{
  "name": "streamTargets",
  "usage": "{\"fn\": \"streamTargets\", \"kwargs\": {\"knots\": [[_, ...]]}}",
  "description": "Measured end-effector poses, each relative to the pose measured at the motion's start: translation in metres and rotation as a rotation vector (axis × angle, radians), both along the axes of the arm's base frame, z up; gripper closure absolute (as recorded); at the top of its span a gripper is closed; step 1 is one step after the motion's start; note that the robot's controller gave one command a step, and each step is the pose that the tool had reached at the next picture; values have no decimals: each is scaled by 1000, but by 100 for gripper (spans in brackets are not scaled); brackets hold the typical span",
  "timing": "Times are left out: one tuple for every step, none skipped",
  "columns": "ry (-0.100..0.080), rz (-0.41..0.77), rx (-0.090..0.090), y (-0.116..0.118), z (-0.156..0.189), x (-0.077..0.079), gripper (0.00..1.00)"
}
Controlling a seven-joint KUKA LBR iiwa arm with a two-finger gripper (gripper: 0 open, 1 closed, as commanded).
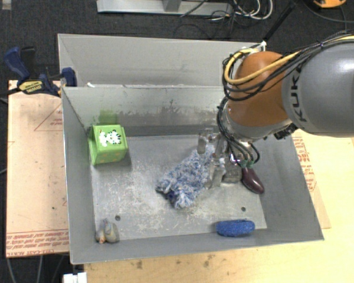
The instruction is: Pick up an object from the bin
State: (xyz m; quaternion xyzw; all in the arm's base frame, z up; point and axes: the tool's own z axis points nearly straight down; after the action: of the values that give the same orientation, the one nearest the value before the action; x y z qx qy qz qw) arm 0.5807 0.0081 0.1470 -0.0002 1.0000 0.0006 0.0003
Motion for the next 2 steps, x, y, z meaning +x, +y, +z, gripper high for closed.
{"fn": "streamTargets", "kwargs": {"knots": [[3,243,-3,17,-74,14,100],[3,243,-3,17,-74,14,100]]}}
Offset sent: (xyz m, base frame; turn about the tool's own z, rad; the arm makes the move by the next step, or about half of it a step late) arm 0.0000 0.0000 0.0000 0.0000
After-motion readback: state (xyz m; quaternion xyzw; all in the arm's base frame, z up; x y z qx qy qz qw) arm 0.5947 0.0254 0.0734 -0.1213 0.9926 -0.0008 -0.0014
